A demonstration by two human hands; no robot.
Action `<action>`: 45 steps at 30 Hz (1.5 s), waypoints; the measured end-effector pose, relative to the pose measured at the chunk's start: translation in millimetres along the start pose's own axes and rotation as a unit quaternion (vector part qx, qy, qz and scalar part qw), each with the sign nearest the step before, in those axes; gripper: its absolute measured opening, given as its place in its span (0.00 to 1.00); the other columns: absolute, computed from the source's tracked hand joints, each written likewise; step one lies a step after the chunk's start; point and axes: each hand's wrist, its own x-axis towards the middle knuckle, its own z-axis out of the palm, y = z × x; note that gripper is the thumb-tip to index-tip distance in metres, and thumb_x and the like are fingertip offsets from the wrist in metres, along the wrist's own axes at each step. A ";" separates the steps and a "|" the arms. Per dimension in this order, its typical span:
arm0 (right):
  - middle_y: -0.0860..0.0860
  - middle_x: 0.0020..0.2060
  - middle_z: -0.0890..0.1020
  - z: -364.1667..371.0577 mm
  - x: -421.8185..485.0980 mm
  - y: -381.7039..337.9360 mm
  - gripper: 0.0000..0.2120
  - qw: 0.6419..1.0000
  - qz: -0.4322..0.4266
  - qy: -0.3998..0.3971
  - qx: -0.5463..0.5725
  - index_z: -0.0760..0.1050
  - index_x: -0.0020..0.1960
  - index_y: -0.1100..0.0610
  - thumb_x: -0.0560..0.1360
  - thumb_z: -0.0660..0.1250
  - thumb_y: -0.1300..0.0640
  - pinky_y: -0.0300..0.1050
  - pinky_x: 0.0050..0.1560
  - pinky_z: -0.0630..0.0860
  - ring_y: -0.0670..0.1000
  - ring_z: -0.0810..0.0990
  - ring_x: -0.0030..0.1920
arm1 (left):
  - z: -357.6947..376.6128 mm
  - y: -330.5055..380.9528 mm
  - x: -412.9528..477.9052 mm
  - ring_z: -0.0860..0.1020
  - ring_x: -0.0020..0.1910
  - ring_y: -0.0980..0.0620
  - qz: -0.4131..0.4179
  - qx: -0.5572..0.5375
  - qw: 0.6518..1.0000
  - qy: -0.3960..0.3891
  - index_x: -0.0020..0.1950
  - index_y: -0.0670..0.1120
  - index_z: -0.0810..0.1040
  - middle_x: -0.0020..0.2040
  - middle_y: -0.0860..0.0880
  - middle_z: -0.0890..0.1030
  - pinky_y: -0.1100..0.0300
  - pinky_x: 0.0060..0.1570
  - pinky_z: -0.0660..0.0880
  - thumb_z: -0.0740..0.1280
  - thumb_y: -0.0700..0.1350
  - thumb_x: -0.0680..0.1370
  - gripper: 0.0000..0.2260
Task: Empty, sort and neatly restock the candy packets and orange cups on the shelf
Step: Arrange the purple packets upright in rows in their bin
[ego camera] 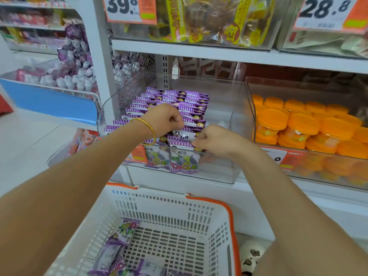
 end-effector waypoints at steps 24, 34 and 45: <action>0.59 0.58 0.78 22.2 1.2 0.3 0.14 0.988 -0.060 0.144 0.012 0.74 0.63 0.61 0.80 0.56 0.64 0.50 0.58 0.75 0.57 0.77 0.58 | 28.1 -21.2 -85.5 0.75 0.52 0.41 0.103 0.076 0.980 0.154 0.47 0.50 0.85 0.55 0.51 0.82 0.41 0.49 0.72 0.53 0.44 0.70 0.20; 0.44 0.40 0.76 34.3 -39.7 -11.5 0.07 0.917 -0.160 0.360 0.061 0.77 0.52 0.56 0.77 0.63 0.63 0.40 0.46 0.73 0.46 0.76 0.42 | 32.6 -22.8 -119.1 0.75 0.56 0.45 0.092 0.000 0.955 0.281 0.50 0.41 0.81 0.56 0.46 0.81 0.60 0.59 0.66 0.55 0.36 0.68 0.18; 0.52 0.55 0.78 264.9 6.5 58.4 0.11 0.993 -0.023 -0.115 0.015 0.73 0.61 0.57 0.80 0.58 0.62 0.48 0.54 0.77 0.55 0.79 0.53 | 175.5 -172.5 -236.3 0.74 0.57 0.43 -0.396 -0.025 0.915 -0.068 0.64 0.45 0.74 0.63 0.44 0.71 0.54 0.59 0.72 0.62 0.36 0.77 0.16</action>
